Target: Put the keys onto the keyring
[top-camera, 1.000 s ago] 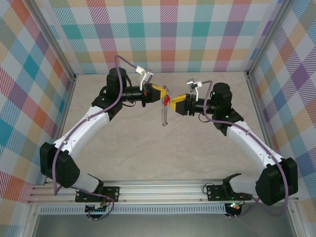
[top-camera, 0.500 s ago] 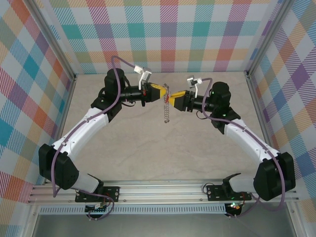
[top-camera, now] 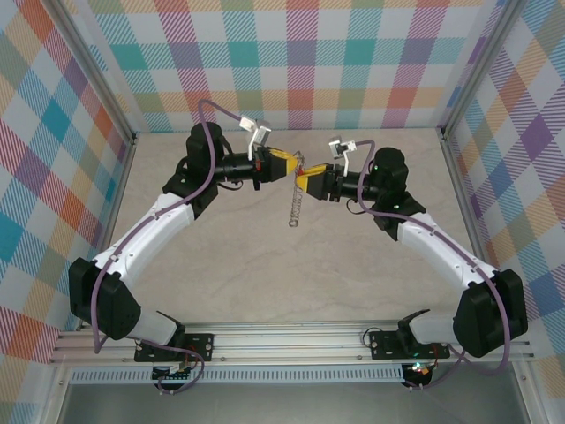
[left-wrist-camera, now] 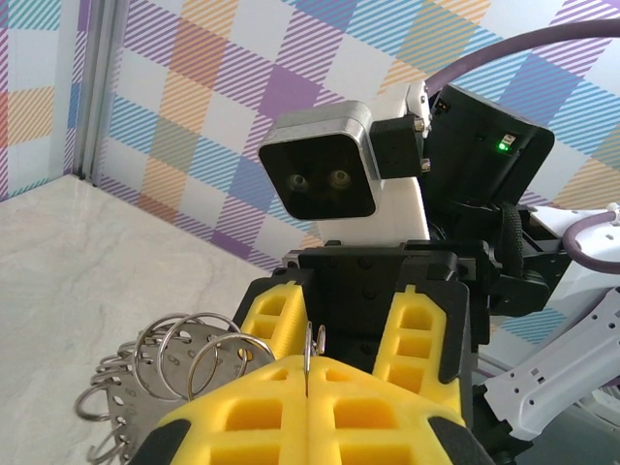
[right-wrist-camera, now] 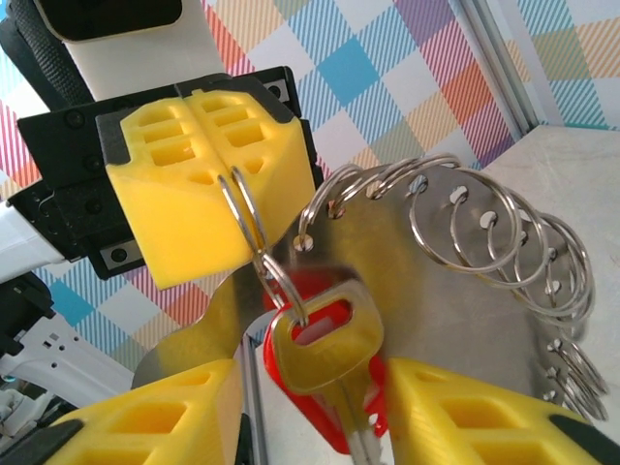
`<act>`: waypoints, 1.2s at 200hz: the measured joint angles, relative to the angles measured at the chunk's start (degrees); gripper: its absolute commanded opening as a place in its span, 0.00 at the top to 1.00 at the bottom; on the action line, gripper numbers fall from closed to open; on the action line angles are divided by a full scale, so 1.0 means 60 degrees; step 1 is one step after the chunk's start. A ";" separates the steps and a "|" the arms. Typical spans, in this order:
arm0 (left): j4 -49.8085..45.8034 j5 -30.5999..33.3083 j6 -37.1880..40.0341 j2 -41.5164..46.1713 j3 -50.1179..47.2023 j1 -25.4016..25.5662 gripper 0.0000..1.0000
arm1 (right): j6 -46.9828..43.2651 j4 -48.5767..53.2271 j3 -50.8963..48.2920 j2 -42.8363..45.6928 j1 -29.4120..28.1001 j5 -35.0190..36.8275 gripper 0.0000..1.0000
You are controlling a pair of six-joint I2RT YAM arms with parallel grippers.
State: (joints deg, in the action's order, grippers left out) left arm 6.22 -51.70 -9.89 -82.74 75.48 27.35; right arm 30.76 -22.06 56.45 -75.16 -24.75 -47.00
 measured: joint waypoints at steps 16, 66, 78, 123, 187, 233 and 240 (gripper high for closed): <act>0.0004 0.0055 -0.0004 0.0000 0.0000 0.0040 1.00 | -0.0025 0.0011 0.0047 -0.0058 0.0000 0.0040 0.74; 0.0029 0.0295 -0.0175 0.0015 -0.0015 0.0087 1.00 | 0.0015 0.0044 0.0120 -0.0109 -0.0007 0.0076 1.00; 0.0036 0.0321 -0.0211 0.0051 -0.0040 0.0102 1.00 | -0.0015 0.0044 0.0120 -0.0109 -0.0011 0.0076 1.00; 0.0423 0.0656 -0.0506 0.0280 -0.0364 0.0109 1.00 | -0.0018 0.0109 0.0120 -0.0026 -0.0091 0.0084 1.00; 0.1100 0.0958 -0.0994 0.0426 -0.0743 0.0117 1.00 | -0.0033 0.0255 0.0339 -0.0160 -0.0670 0.0306 1.00; 0.1322 0.1107 -0.1217 0.0477 -0.0951 0.0113 1.00 | -0.0135 0.0361 0.0521 -0.0488 -0.0820 0.0430 1.00; 0.1337 0.1137 -0.1228 0.0481 -0.0991 0.0113 1.00 | -0.0193 0.0452 0.0521 -0.0488 -0.0820 0.0466 0.95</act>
State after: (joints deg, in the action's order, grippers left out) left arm 14.24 -44.88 -17.26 -79.85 69.54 28.03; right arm 29.61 -19.35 59.57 -78.08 -29.67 -44.21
